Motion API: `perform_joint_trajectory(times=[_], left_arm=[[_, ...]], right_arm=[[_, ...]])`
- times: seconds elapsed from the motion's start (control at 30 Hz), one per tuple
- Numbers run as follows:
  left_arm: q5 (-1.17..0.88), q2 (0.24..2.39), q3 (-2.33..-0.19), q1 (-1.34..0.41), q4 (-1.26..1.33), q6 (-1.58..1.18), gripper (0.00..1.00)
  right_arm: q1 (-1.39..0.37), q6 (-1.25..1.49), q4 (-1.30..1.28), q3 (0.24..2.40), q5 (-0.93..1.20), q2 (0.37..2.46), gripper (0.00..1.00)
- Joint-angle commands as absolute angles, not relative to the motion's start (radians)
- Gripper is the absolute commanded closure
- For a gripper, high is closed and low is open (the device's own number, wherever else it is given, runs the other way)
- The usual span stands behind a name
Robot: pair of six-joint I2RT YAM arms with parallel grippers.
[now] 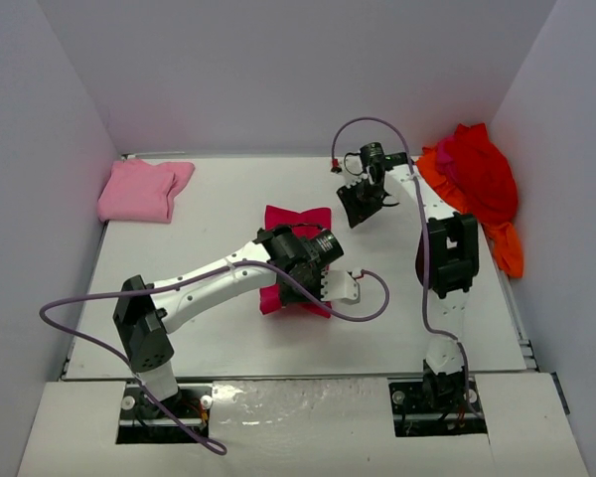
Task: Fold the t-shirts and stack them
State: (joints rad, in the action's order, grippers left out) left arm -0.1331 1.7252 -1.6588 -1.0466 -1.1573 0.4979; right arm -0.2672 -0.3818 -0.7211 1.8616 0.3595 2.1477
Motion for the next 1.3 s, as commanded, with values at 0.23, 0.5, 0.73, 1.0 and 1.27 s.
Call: perform_joint_trajectory(times=[0.23,0.5,0.73,1.0,1.27], left_arm=[[-0.277,1.627,-1.665,-1.086,-1.355,0.558,1.00],[-0.400,1.605,-1.636,-1.121,-1.443,0.577,1.00],[-0.229,1.646,-1.672,-1.115,-1.371,0.623,1.00],[-0.096,1.753,-1.772,-1.032,-1.177,0.663,1.00],[-0.066,1.822,-1.817,-0.965,-1.049,0.698,1.00]], right_arm=[[-0.246,-0.290,-0.344,1.607,-0.123,1.653,0.55],[-0.201,-0.276,-0.327,1.557,-0.071,1.601,0.52],[-0.179,-0.276,-0.316,1.560,-0.074,1.582,0.52],[-0.150,-0.267,-0.296,1.564,-0.110,1.528,0.52],[-0.070,-0.183,-0.187,1.548,-0.128,1.421,0.53]])
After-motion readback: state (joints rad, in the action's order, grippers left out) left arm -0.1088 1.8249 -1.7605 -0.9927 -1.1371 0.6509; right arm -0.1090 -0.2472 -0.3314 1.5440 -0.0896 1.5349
